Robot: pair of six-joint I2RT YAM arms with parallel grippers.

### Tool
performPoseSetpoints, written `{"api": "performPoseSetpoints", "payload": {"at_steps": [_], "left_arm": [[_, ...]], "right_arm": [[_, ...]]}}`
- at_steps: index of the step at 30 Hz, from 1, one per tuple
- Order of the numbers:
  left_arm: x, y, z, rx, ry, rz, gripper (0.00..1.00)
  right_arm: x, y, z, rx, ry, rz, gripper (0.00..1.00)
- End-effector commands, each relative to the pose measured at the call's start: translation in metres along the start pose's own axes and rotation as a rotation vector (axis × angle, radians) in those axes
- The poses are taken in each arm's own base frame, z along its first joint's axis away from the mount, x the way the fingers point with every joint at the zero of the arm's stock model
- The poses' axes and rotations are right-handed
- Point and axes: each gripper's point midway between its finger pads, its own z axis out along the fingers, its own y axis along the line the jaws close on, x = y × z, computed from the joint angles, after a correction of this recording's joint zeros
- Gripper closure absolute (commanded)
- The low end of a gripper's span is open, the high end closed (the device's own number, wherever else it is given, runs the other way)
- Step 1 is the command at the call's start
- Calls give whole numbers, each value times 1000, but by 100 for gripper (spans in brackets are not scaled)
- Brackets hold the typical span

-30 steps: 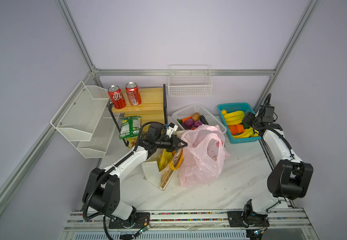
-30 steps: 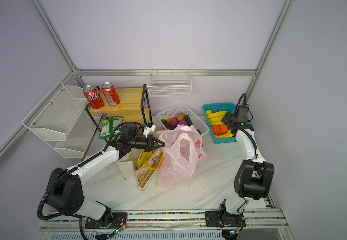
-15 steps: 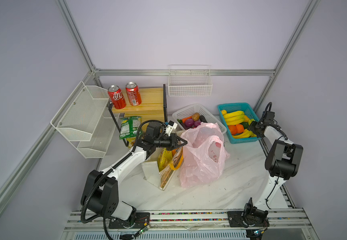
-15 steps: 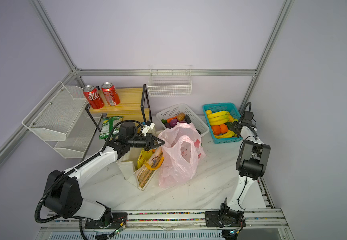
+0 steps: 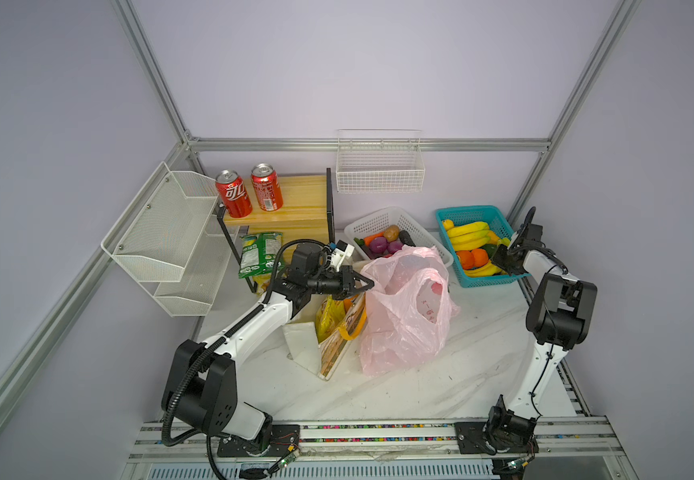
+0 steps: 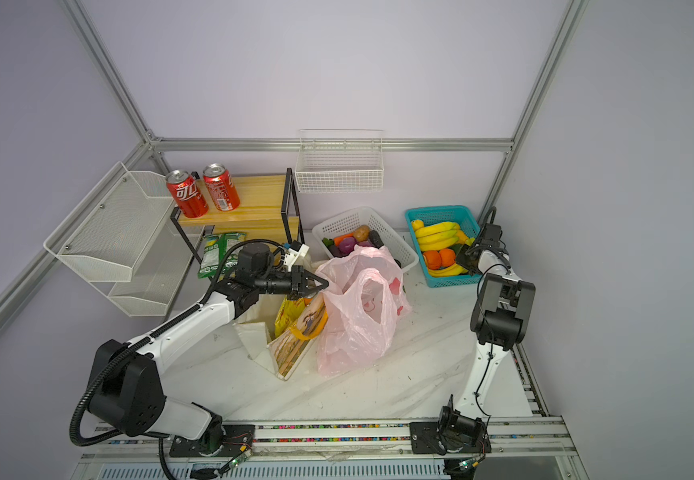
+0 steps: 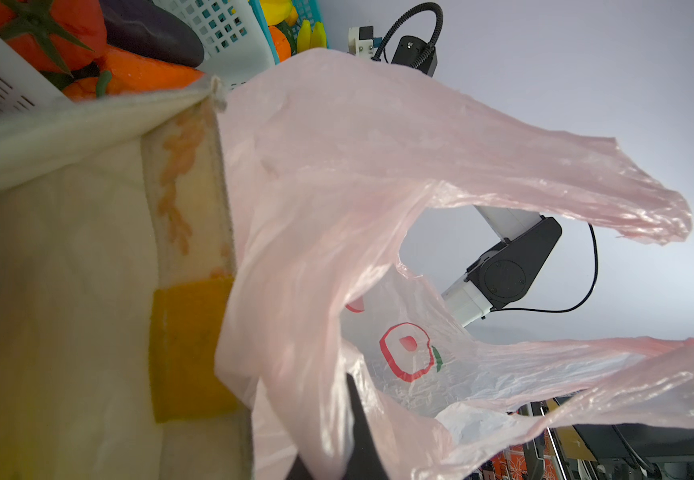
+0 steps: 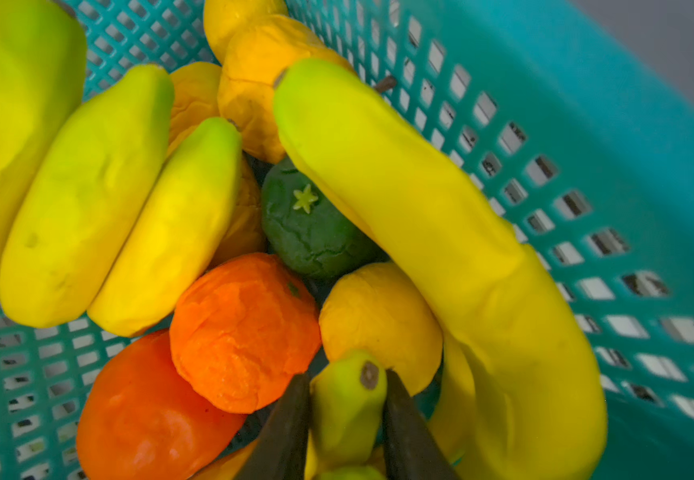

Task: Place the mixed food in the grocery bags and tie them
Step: 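Grasp the yellow bananas in the teal basket with the right gripper, then lift the bananas with the right gripper and lower them into the pink bag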

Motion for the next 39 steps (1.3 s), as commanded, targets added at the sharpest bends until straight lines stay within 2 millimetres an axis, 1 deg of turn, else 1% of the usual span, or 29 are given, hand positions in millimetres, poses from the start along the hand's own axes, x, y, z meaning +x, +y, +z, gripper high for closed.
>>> {"api": "performPoseSetpoints", "payload": {"at_steps": [1,4,6,10,13,16,19,20,22,24,25,26,28,30,33,36,39], "left_arm": [[-2,-5,-6,23,-16,25,100],[-1,-4,-6,22,-14,21,100],[-1,-4,-6,21,-15,21,100],[-2,-3,-6,19,-16,19,100],[-1,-3,-5,20,-16,20,100],[-1,-1,-5,16,-17,17,100],[0,0,-5,15,-13,16,100],[0,1,-5,13,-14,16,100],[1,3,-5,10,-13,12,100],[0,2,-4,12,-14,13,100],[0,2,-4,11,-15,14,100],[0,1,-5,13,-15,16,100],[-1,1,-5,10,-19,21,100],[-1,3,-5,4,-21,21,100],[-1,4,-4,1,-20,18,100],[-1,4,-4,0,-21,16,100],[-1,4,-4,-1,-23,17,100]], "right_arm": [[-4,5,-10,-10,0,-13,77],[-22,13,-34,-16,-61,-23,82],[-33,18,-55,-17,-108,-26,85],[-48,24,-100,-8,-200,-14,87],[-53,29,-135,-8,-260,-15,88],[-49,41,-176,-29,-328,-13,89],[-35,58,-226,-98,-408,-3,89],[-27,66,-245,-133,-435,-2,89],[-8,80,-275,-207,-455,-2,89],[17,92,-300,-274,-440,-13,89],[26,93,-311,-282,-436,-22,89],[35,91,-324,-270,-437,-34,89],[46,85,-351,-243,-454,-57,89],[60,82,-371,-240,-447,-73,89],[80,80,-387,-242,-403,-110,89],[96,84,-392,-271,-359,-154,89],[99,94,-393,-328,-358,-163,89]]}}
